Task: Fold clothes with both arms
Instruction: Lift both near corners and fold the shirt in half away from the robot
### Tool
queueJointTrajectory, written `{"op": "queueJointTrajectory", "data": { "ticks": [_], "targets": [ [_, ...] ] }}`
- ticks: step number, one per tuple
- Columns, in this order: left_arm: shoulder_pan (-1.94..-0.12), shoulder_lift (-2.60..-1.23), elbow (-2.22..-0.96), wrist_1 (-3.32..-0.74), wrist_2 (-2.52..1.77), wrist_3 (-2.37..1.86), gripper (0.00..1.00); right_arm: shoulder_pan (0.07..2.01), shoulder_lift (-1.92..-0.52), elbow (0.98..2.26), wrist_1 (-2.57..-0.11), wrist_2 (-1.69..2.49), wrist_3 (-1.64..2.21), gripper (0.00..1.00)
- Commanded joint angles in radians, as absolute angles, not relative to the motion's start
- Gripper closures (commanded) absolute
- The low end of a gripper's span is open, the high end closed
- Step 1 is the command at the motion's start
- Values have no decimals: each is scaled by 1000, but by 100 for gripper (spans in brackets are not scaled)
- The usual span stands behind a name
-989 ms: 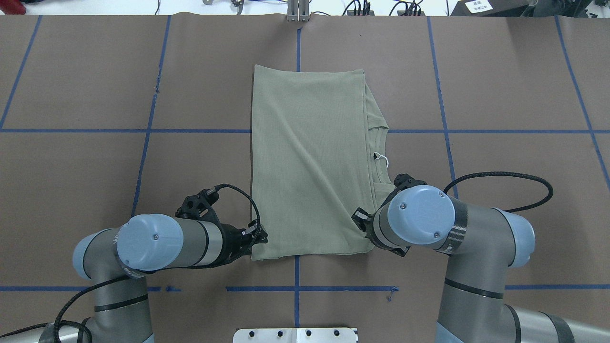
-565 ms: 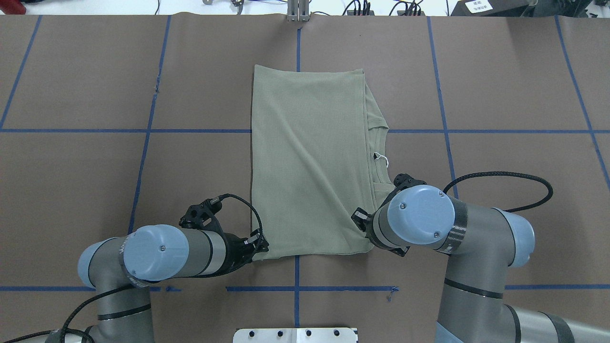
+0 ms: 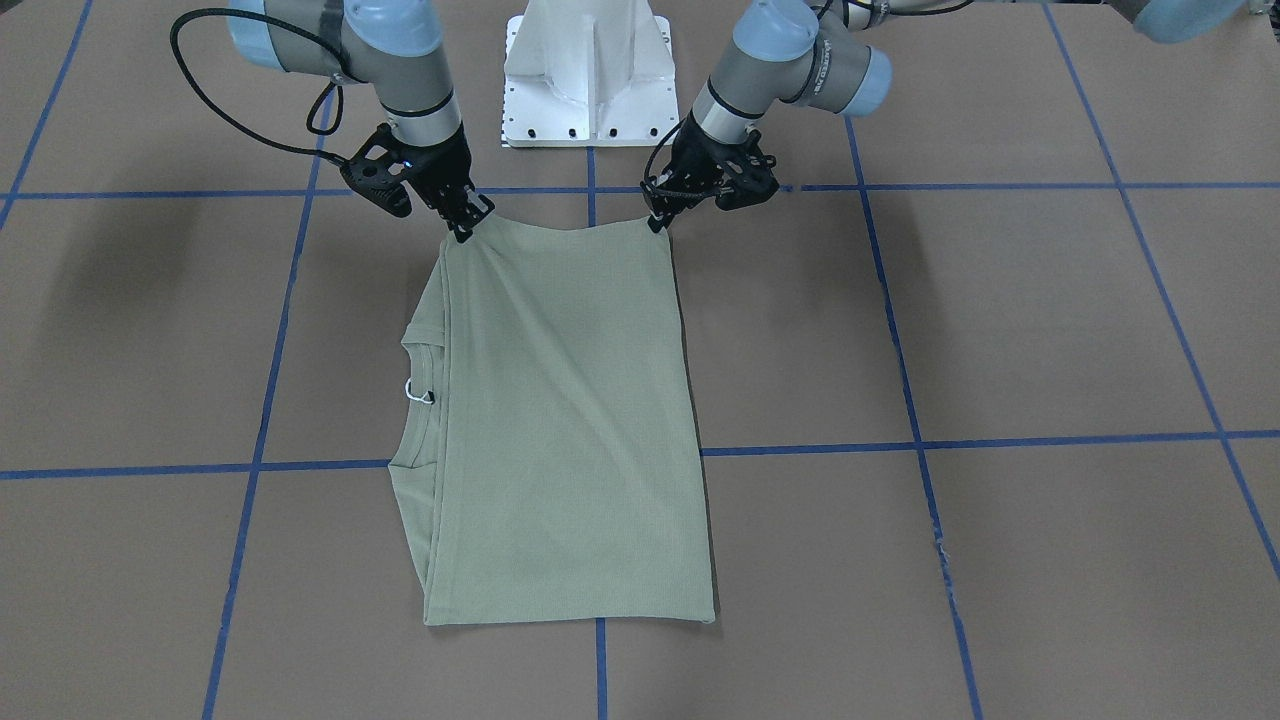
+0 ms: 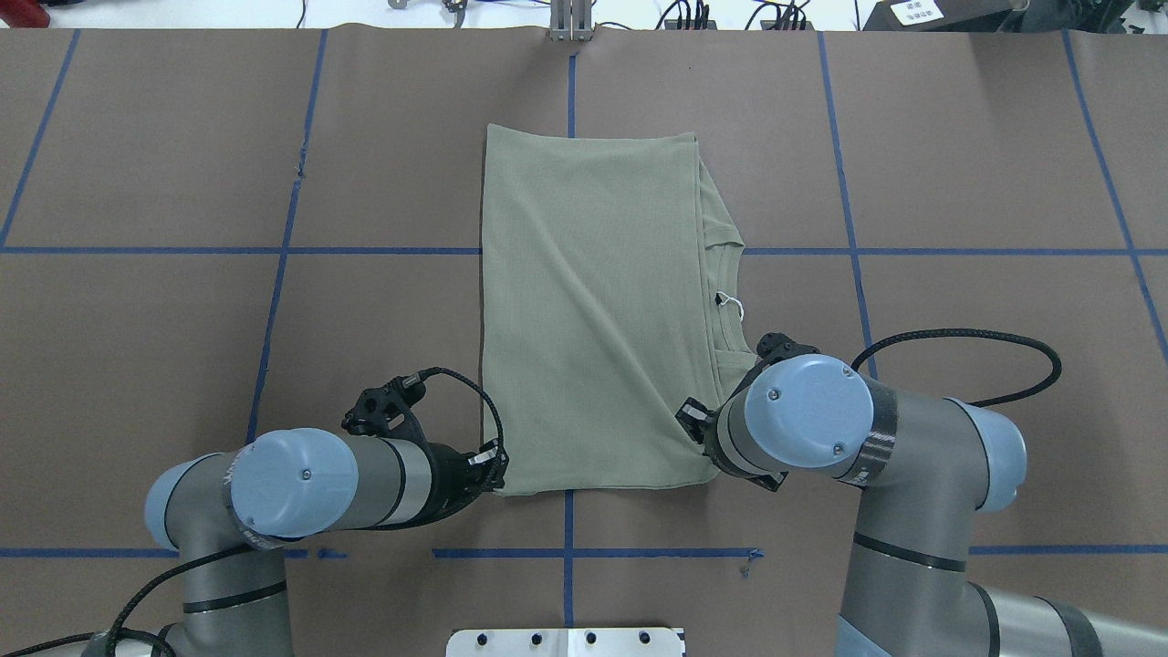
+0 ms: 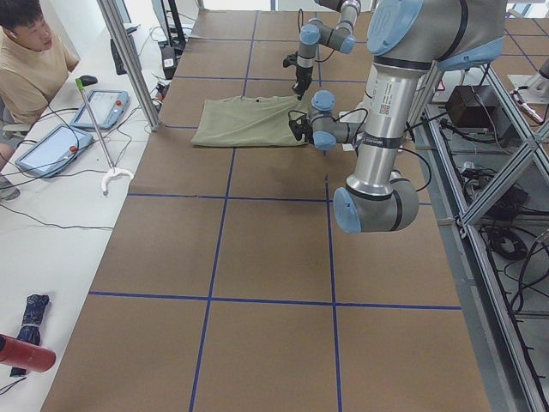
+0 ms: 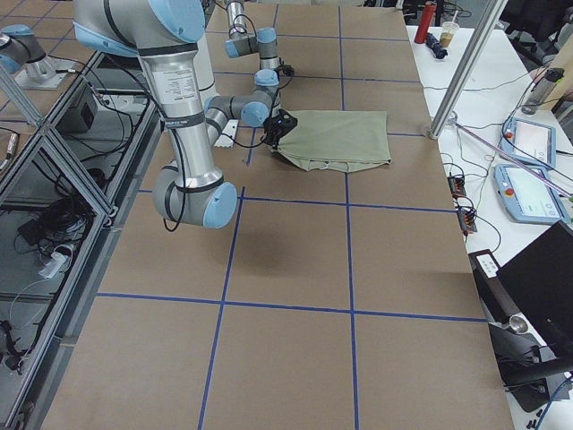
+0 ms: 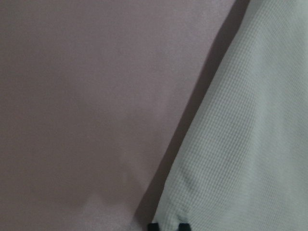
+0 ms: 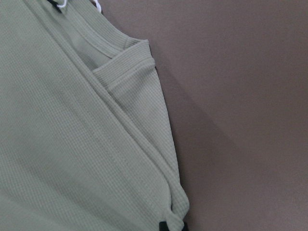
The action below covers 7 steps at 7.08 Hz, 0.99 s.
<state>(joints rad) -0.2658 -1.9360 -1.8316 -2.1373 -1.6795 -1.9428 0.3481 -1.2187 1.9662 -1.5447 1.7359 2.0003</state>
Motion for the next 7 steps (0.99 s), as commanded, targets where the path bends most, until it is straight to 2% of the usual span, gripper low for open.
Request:
{"op": "queueJointTrajectory", "data": {
  "ticks": [1, 2, 3, 4, 5, 7],
  "targets": [
    [-255, -1956, -1963, -2023, -1707, -1940, 100, 351, -1226, 2012, -1546, 1727, 2002, 100],
    [-279, -1971, -2033, -2007, -1739, -1940, 100, 357, -1274, 2095, -1549, 1718, 2003, 100],
    [-351, -1976, -2042, -2006, -1762, -1937, 100, 379, -1282, 2132, -1549, 1689, 2002, 100],
    [-462, -1992, -2036, -2006, -1828, -1895, 100, 424, -1269, 2120, -1548, 1686, 1993, 100],
    [-532, -1994, -2011, -2005, -1856, -1832, 100, 475, -1217, 2080, -1548, 1686, 1982, 100],
    [-627, -2099, -1825, -2025, -1855, -1752, 100, 581, -1053, 1880, -1539, 1690, 1922, 100]
  ]
}}
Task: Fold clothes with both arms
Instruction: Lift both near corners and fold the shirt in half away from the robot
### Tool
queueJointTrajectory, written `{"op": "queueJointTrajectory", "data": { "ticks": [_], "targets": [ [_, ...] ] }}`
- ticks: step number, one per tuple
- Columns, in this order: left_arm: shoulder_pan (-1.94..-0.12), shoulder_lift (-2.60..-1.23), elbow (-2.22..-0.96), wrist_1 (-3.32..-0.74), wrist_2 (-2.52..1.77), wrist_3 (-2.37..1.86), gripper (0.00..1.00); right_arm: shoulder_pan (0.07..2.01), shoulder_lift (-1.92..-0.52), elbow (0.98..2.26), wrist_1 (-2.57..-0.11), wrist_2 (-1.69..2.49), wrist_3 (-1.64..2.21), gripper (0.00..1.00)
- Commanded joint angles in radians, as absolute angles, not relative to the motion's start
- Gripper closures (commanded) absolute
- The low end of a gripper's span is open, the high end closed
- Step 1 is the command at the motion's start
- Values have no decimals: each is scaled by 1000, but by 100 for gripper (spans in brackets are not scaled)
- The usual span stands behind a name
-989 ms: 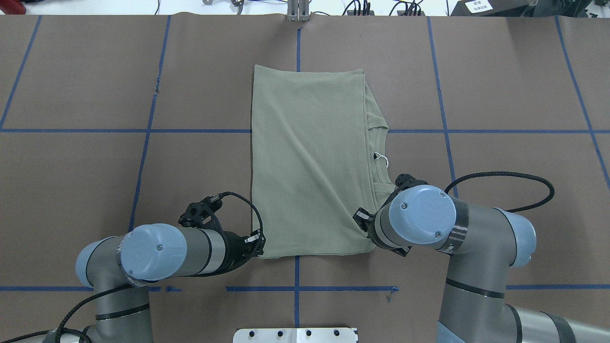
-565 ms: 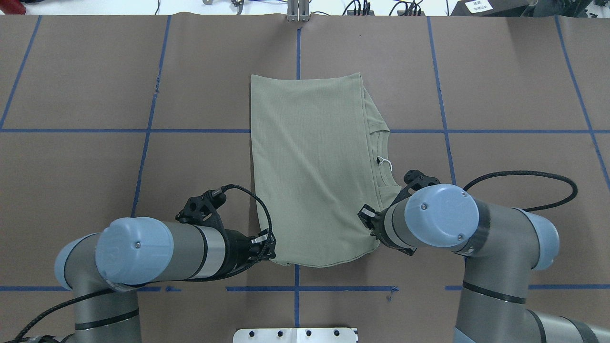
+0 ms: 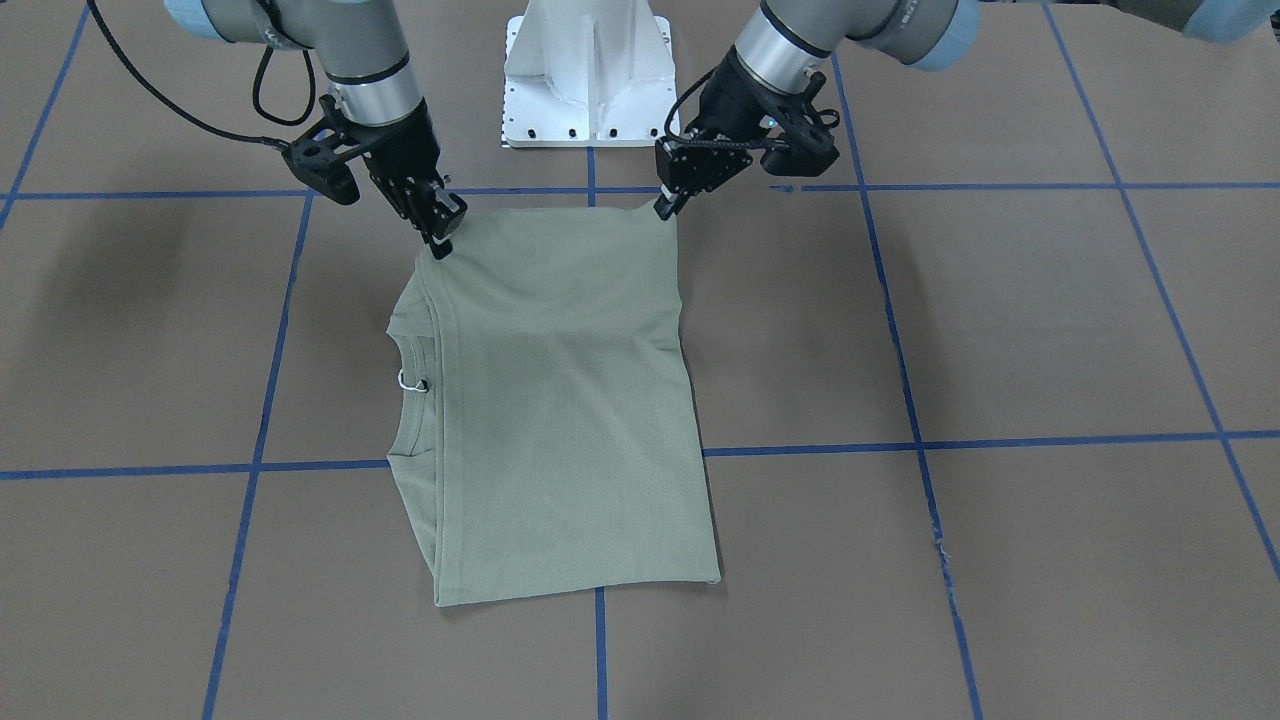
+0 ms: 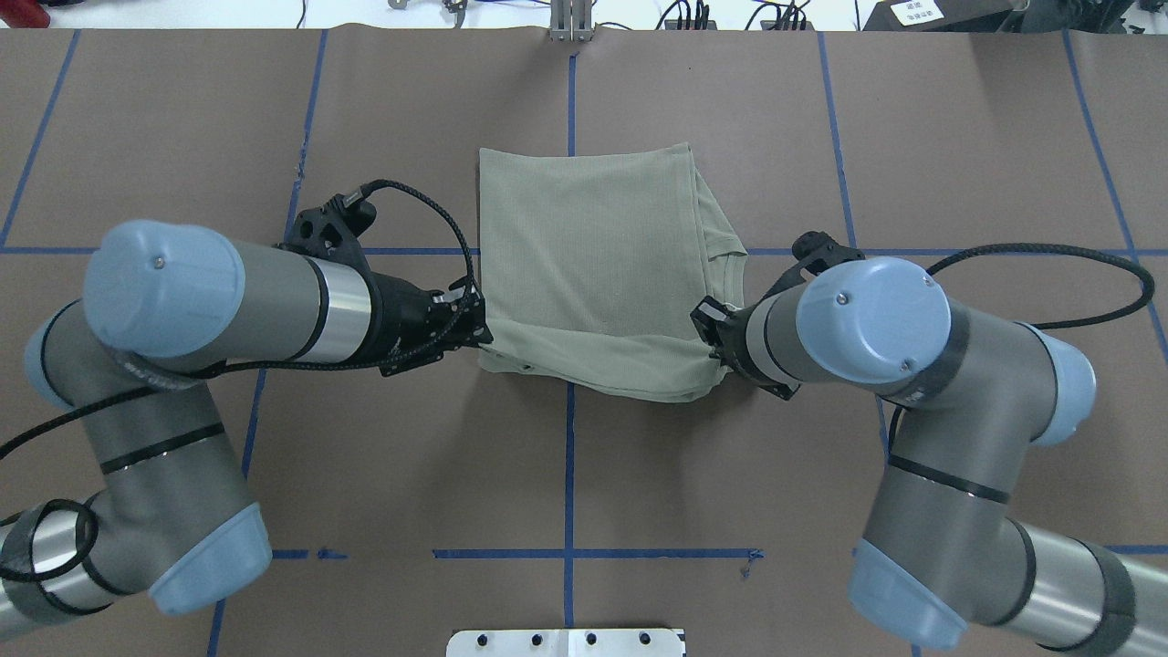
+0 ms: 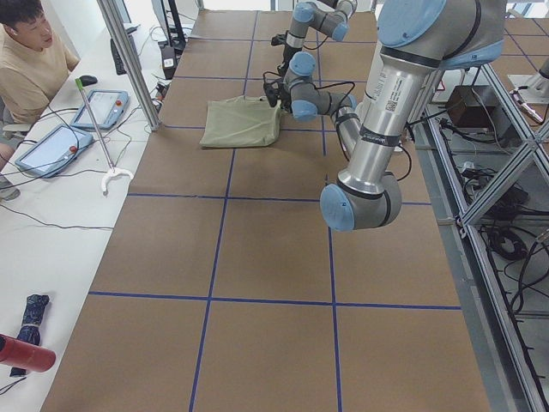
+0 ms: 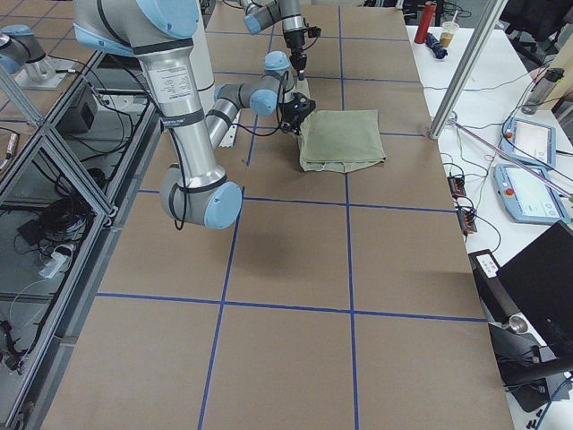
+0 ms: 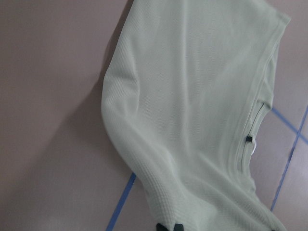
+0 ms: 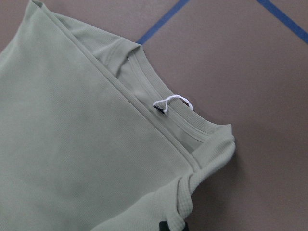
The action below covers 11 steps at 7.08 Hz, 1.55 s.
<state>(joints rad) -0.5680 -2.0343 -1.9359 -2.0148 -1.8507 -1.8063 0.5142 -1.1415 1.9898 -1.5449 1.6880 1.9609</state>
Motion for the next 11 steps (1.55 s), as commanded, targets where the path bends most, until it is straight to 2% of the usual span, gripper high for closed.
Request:
{"op": "queueJointTrajectory", "data": {
  "ticks": [1, 4, 5, 7, 8, 9, 10, 11],
  "targets": [
    [-665, -2155, -1743, -2025, -1853, -1726, 100, 618, -1010, 1806, -1537, 1695, 1861, 100],
    [-718, -2224, -1469, -2253, -1813, -1686, 100, 678, -870, 1523, -1394, 1709, 1841, 100],
    [-721, -2242, -1412, -2297, -1774, -1675, 100, 711, -847, 1459, -1378, 1759, 1789, 100],
    [-721, -2322, -1190, -2470, -1712, -1661, 100, 738, -784, 1288, -1271, 1772, 1711, 100],
    [-729, -2332, -1148, -2483, -1669, -1611, 87, 753, -776, 1226, -1205, 1773, 1642, 100],
    [-739, -2338, -1116, -2484, -1649, -1554, 52, 762, -772, 1180, -1178, 1781, 1499, 2],
    [-747, -2336, -1092, -2502, -1641, -1521, 46, 800, -761, 1113, -1107, 1784, 1327, 0],
    [-749, -2336, -1091, -2514, -1628, -1520, 46, 843, -755, 1056, -1088, 1784, 1199, 0]
  ]
}}
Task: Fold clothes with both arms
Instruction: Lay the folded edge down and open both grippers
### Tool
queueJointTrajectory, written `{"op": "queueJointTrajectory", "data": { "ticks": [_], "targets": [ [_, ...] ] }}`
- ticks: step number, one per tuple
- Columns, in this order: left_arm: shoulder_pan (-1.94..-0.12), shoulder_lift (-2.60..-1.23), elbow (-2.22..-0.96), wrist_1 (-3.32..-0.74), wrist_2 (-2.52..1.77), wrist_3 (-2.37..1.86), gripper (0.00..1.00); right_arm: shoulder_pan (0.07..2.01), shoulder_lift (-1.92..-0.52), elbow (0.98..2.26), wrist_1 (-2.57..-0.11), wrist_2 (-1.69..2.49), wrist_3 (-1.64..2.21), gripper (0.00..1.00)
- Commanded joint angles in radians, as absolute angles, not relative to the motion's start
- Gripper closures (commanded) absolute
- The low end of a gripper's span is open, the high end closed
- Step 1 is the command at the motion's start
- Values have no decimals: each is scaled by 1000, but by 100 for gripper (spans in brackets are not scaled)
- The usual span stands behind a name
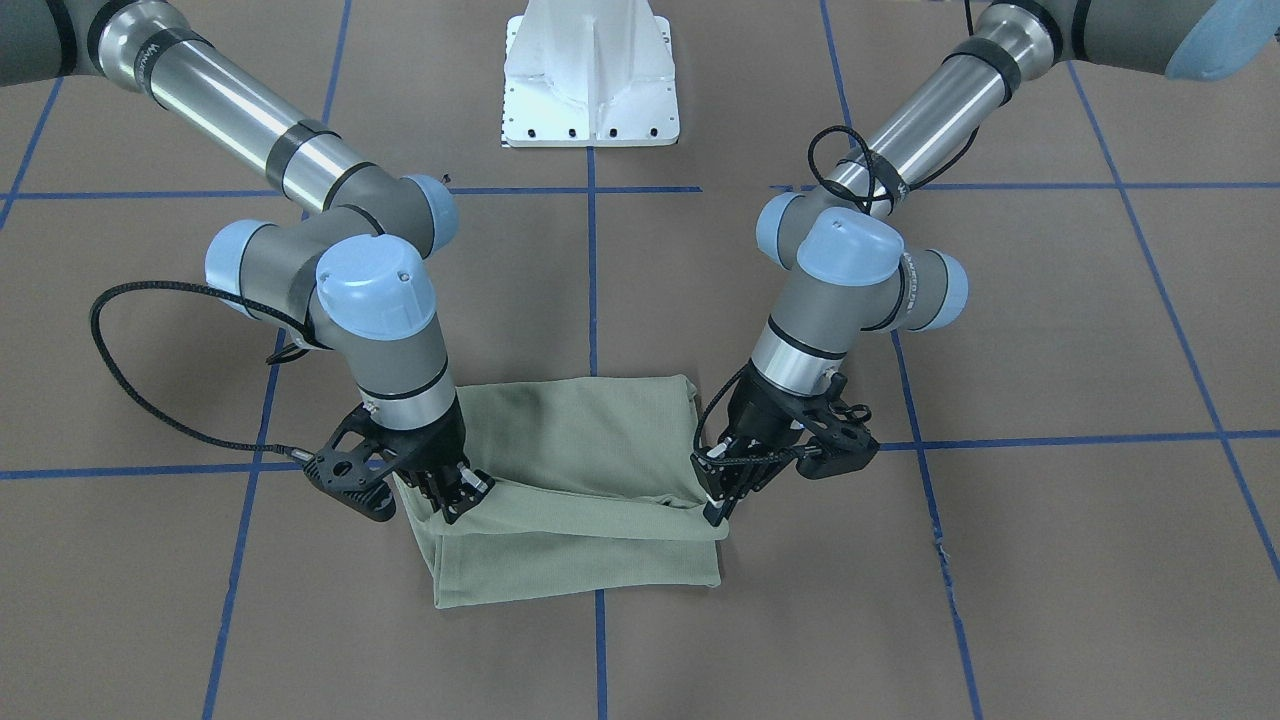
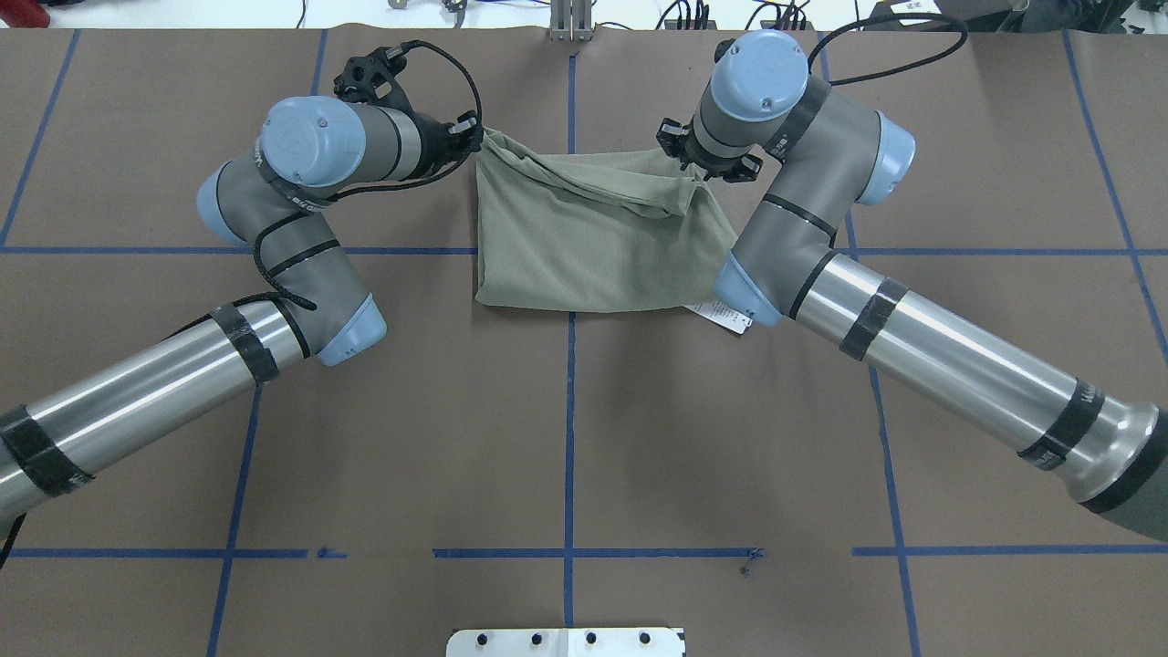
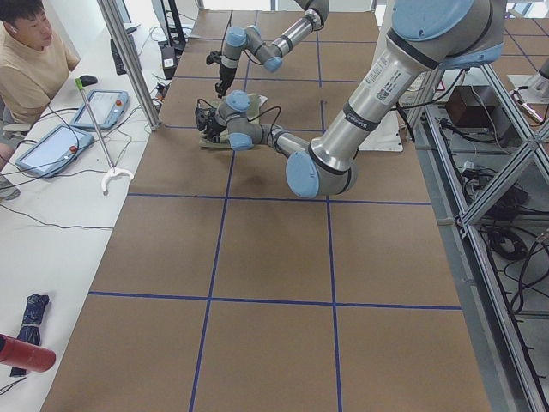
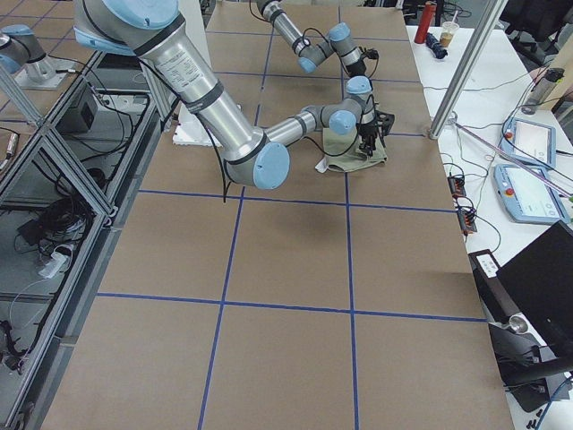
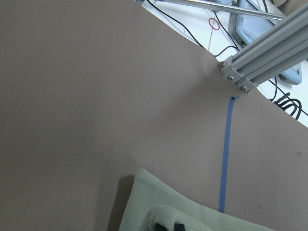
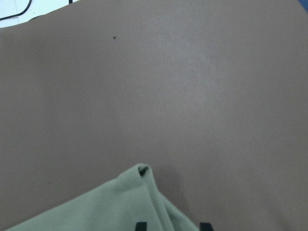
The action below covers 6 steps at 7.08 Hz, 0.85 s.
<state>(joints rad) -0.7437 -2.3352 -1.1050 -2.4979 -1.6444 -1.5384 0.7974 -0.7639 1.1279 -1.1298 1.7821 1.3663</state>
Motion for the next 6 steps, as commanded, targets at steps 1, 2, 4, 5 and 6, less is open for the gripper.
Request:
{"op": "queueJointTrajectory", "data": {
  "ticks": [1, 2, 4, 5, 6],
  "targets": [
    [-761, -2336, -1097, -2516, -1632, -1514, 46, 903, -773, 1060, -1086, 1827, 1118, 0],
    [-787, -2321, -1117, -2516, -1659, -1475, 47, 964, -797, 1060, -1086, 1898, 1085, 0],
    [-804, -2260, -1169, -2519, -1783, -1419, 47, 996, -830, 1136, -1094, 1934, 1035, 0],
    [-808, -2257, -1190, -2516, -1792, -1417, 47, 917, -885, 1260, -1094, 1928, 1178, 32],
    [-831, -2238, -1213, -2519, -1849, -1417, 47, 829, -928, 1355, -1094, 1895, 1300, 99]
  ]
}}
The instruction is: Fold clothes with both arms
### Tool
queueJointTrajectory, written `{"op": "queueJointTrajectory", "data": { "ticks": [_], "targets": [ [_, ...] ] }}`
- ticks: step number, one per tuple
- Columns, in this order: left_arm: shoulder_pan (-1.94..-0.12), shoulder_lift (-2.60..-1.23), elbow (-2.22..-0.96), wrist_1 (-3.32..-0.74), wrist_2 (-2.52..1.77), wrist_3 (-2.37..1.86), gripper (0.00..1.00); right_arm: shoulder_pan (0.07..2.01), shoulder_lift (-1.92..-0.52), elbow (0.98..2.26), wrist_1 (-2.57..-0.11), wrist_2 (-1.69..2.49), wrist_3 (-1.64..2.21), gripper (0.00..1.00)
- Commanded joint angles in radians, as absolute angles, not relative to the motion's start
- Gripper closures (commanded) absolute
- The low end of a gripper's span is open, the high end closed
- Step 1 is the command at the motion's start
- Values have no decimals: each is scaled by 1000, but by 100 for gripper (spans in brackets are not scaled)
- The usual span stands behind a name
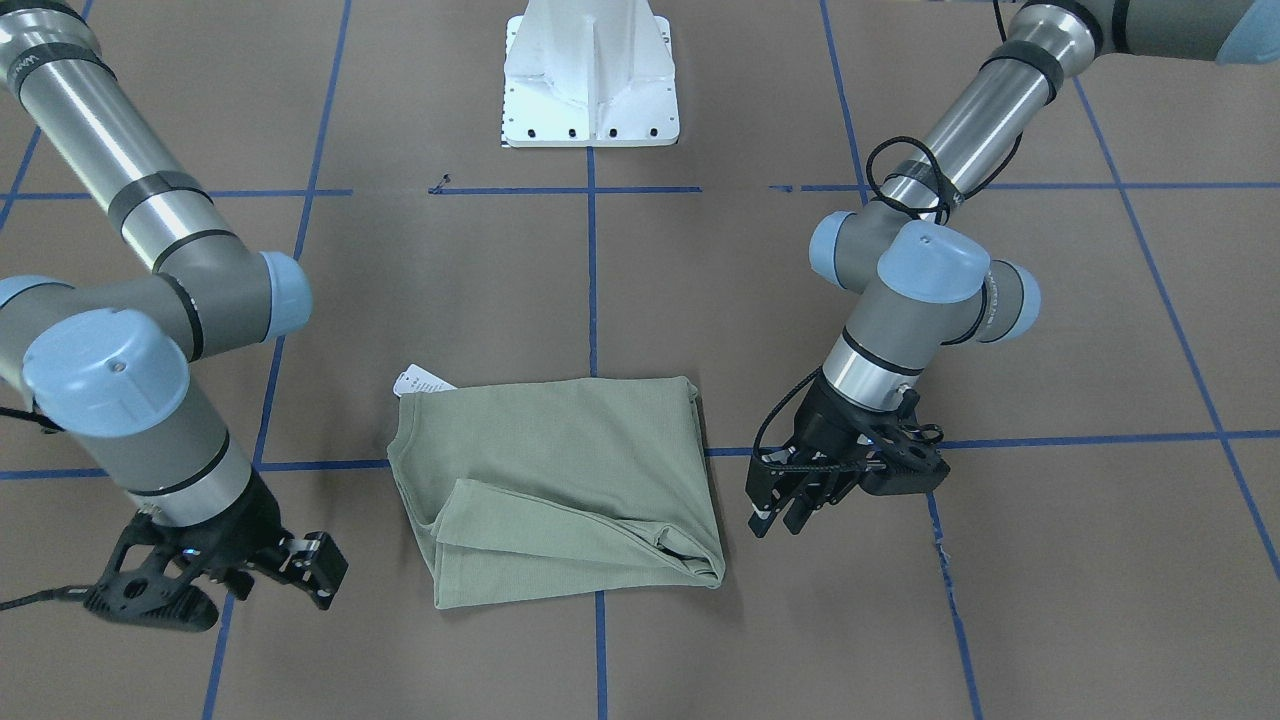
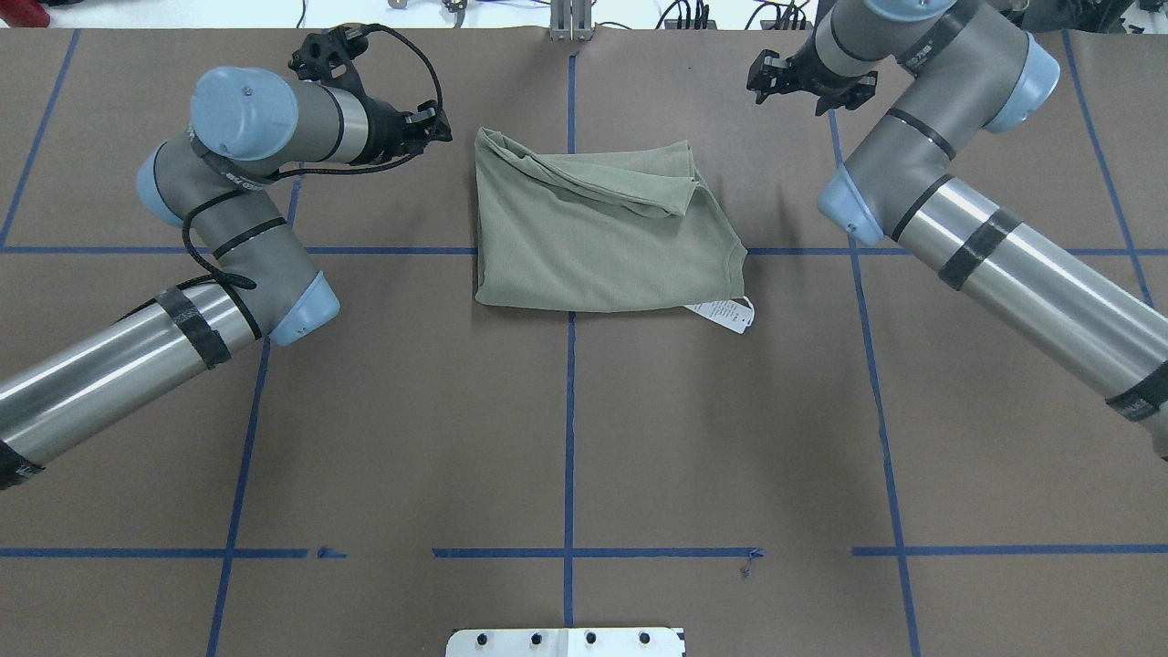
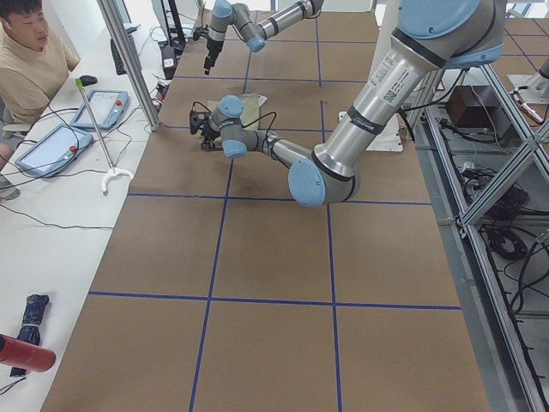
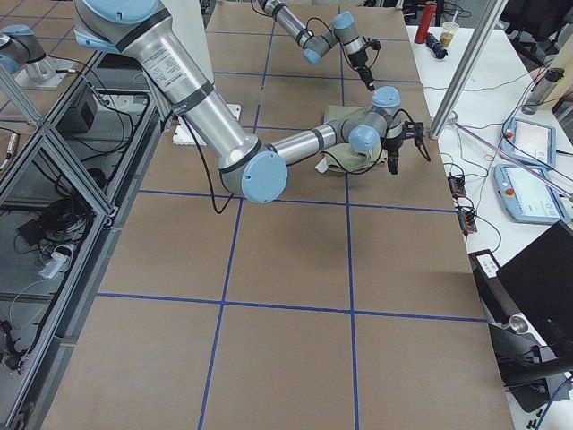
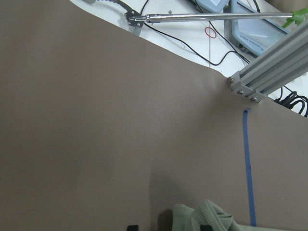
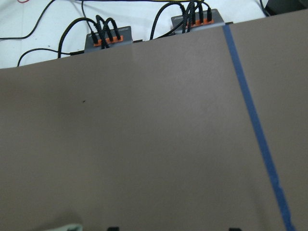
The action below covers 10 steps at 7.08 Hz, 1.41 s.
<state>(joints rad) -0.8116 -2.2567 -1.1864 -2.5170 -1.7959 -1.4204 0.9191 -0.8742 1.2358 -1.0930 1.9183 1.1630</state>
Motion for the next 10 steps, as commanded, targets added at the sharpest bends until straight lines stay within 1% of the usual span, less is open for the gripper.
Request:
{"op": "queueJointTrajectory", "data": {
  "ticks": [1, 2, 4, 5, 6, 8, 10],
  "targets": [
    [-865, -2205, -1267, -2517, -1917, -1416, 47, 745, -919, 1379, -1095, 1828, 1330, 100],
    [-889, -2177, -1319, -2519, -1955, -1416, 47, 715, -911, 1384, -1095, 1822, 1342, 100],
    [-899, -2175, -1336, -2517, -1965, -1417, 46, 670, -861, 1355, -1100, 1815, 1361, 100],
    [-899, -2175, -1338, -2516, -1965, -1419, 45, 667, -827, 1288, -1094, 1800, 1356, 100],
    [-900, -2172, -1342, -2513, -1965, -1420, 32, 669, -775, 1205, -1092, 1787, 1347, 100],
    [-899, -2174, -1370, -2502, -1962, -1431, 31, 721, -743, 1084, -1085, 1760, 1278, 100],
    [-907, -2171, -1382, -2482, -1959, -1431, 31, 852, -680, 943, -1072, 1793, 1157, 100]
  ]
}}
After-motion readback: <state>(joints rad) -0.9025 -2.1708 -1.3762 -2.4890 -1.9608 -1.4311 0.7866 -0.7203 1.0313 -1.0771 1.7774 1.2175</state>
